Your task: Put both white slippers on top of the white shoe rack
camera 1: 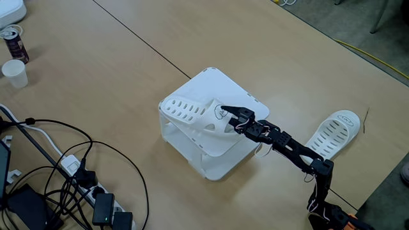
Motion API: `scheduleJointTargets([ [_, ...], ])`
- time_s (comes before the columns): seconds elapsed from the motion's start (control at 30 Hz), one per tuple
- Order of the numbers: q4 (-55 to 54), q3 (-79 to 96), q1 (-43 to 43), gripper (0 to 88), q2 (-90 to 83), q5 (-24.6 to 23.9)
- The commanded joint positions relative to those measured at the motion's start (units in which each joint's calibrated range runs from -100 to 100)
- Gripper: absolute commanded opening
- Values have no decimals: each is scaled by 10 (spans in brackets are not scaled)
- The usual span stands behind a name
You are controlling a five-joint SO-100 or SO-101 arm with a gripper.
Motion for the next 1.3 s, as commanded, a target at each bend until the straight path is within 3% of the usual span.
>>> scheduleJointTargets([
  [0.0, -9, -19, -1, 154, -21, 4],
  [0.67, -6, 21, -72, 157, -22, 4],
  [1.27, -4, 107, -78, 156, -71, 4],
])
